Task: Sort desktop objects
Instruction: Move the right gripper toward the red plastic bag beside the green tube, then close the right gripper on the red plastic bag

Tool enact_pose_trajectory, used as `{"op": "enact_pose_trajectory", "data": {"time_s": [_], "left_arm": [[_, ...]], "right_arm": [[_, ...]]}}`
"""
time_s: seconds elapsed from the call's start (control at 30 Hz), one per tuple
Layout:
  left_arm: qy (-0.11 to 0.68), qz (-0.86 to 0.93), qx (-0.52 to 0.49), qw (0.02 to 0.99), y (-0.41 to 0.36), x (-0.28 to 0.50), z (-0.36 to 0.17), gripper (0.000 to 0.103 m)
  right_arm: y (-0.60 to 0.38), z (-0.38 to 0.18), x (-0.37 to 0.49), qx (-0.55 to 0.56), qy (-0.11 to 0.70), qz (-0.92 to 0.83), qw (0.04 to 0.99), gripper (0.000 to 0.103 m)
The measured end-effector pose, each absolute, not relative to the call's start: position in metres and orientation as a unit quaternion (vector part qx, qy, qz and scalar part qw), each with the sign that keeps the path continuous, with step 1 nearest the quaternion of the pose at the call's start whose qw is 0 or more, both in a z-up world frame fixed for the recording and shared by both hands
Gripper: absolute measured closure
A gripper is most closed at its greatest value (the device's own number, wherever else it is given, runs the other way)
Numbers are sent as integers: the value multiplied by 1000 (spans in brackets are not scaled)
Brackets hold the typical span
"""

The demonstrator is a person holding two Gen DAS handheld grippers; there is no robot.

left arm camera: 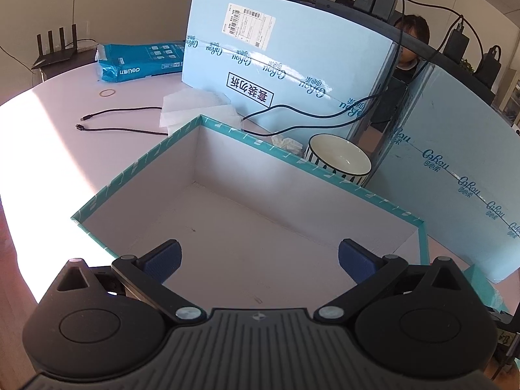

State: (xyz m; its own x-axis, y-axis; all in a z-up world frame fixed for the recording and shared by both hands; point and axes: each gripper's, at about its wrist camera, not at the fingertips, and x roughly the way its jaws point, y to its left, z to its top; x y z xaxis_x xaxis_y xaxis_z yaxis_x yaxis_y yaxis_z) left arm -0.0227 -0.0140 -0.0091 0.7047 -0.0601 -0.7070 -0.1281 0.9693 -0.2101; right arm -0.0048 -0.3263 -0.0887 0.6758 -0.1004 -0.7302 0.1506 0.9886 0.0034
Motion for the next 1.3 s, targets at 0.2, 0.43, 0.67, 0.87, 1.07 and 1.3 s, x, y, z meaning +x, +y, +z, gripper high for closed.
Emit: {"op": "enact_pose_trajectory", "data": {"time_s": [0.2, 0.43, 0.67, 0.87, 1.07, 1.3], "left_arm": [[388, 27, -119, 913, -15, -20, -11, 0], [393, 41, -107, 912, -17, -13, -14, 0], [398, 73, -95, 910, -14, 2, -15, 0], [414, 86, -100, 901, -12, 10, -21, 0], [417, 78, -91, 901, -20, 13, -23, 0], [424, 73, -87, 899, -24, 17, -26, 0]], "right_arm": [[-329, -94, -1, 32, 401, -71, 913, 1], [-332, -98, 4, 31, 406, -71, 910, 1], [-332, -99, 10, 24, 406, -67, 911, 1], [-331, -100, 13, 18, 409, -63, 910, 1], [-331, -103, 15, 16, 412, -62, 909, 1], [-333, -106, 16, 19, 415, -65, 907, 1]]}}
